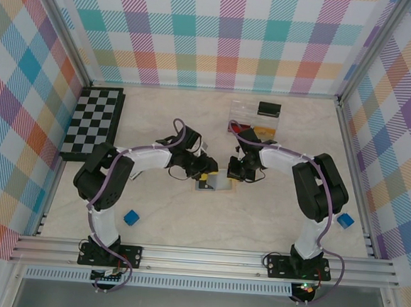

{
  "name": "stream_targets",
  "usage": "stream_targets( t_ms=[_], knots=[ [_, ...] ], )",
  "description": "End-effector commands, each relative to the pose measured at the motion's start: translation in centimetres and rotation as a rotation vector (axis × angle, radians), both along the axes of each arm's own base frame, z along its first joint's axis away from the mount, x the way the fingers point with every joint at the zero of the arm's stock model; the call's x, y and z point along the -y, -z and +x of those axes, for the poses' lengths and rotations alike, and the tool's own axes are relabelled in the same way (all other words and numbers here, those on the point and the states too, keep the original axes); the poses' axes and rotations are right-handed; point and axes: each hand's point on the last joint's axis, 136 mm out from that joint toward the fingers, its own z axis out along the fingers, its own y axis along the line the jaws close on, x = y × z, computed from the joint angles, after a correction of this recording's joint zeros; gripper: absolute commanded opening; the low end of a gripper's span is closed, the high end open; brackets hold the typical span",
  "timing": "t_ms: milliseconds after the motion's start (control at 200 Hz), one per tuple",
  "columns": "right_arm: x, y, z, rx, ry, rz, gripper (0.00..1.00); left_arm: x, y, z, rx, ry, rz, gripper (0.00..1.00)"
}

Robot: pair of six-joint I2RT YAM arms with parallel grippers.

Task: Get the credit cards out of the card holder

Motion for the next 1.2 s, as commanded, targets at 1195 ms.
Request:
stream_targets(
  t_ms=[1195],
  knots=[
    [-1.2, -9.9, -1.8, 0.257, -0.101, 0.184, 0.25, -3.3, -5.1, 2.9, 0.112, -0.064, -0.016, 0.45]
  ],
)
